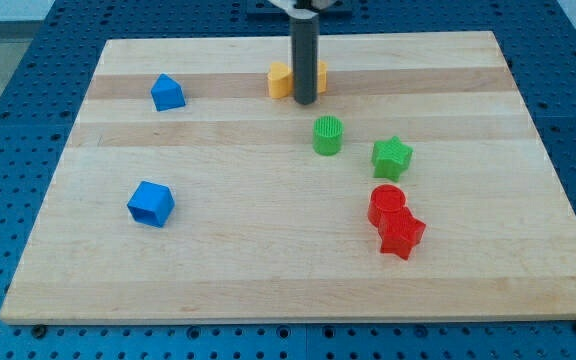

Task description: Move the green circle towards the blue cube

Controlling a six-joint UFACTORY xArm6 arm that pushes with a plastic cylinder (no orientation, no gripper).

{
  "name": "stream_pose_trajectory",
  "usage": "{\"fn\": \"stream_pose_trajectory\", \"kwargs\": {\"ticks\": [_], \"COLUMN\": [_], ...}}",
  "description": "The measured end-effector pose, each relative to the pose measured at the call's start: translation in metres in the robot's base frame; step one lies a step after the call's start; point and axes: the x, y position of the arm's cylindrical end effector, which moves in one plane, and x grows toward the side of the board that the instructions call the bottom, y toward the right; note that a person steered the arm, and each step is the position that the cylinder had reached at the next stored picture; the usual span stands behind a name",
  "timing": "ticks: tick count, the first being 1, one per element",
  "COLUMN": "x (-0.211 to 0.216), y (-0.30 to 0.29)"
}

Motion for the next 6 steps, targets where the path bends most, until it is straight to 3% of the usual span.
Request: {"fn": "stream_pose_trajectory", "kwargs": {"ticks": [1,2,3,6], "x": [0.025,0.085,0.124,0.089], "y": [0.027,0.034,0.004,-0.086]}}
